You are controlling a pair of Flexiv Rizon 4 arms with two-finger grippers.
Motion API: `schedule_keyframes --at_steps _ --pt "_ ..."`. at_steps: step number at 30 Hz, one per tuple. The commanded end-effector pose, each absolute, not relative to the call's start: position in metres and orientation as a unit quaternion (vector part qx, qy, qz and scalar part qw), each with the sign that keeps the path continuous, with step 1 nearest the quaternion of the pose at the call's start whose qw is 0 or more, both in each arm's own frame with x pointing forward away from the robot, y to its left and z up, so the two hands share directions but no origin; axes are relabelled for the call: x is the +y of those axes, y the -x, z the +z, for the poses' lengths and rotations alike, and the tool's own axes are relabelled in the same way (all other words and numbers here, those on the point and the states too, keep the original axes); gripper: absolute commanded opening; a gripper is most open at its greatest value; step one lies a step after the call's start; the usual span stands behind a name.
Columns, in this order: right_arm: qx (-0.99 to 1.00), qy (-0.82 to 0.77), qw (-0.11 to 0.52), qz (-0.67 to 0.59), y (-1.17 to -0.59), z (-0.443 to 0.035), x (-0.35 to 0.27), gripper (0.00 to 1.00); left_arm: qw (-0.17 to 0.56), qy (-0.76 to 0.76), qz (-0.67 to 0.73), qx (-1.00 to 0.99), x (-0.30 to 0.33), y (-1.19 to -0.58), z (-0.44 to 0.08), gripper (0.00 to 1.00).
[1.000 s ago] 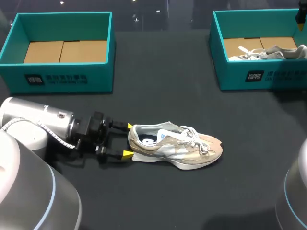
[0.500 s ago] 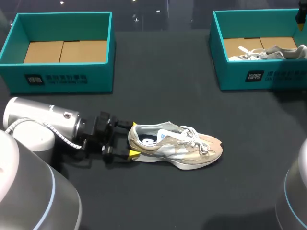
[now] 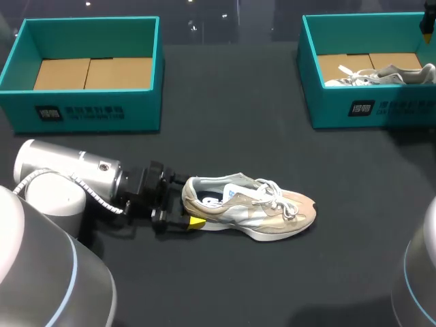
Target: Take the shoe out of the shoebox, open the shoe tongue, remove and reinsert the insole, then place the shoe into the shoebox
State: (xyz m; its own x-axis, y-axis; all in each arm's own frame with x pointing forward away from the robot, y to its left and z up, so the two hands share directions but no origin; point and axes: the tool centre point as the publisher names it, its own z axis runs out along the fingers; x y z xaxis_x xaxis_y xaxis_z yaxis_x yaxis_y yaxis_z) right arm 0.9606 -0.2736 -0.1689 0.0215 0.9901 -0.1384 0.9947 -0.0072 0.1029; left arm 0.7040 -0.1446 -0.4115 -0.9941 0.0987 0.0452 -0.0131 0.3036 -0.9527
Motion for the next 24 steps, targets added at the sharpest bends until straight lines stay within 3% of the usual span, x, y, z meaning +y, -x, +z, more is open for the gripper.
schedule_keyframes --at_steps 1,9,18,20,23,24 --pt "0.699 -0.710 0.086 -0.014 -0.9605 -0.1685 -0.2732 1.00 0.048 0.029 0.591 -0.805 -0.1480 -0.7045 -0.4165 1.00" --pt "0.699 -0.710 0.086 -0.014 -0.9605 -0.1685 -0.2732 1.00 0.053 0.030 0.593 -0.803 -0.1497 -0.7044 -0.4184 1.00" --pt "0.699 -0.710 0.086 -0.014 -0.9605 -0.1685 -0.2732 1.00 0.054 0.035 0.597 -0.800 -0.1547 -0.7054 -0.4172 0.90" --pt "0.699 -0.710 0.086 -0.014 -0.9605 -0.1685 -0.2732 1.00 0.054 0.036 0.597 -0.799 -0.1551 -0.7055 -0.4172 0.76" --pt "0.699 -0.710 0.086 -0.014 -0.9605 -0.1685 -0.2732 1.00 0.054 0.038 0.598 -0.799 -0.1556 -0.7056 -0.4172 0.38" --pt "0.699 -0.710 0.086 -0.014 -0.9605 -0.1685 -0.2732 1.00 0.055 0.039 0.598 -0.799 -0.1557 -0.7057 -0.4172 0.05"
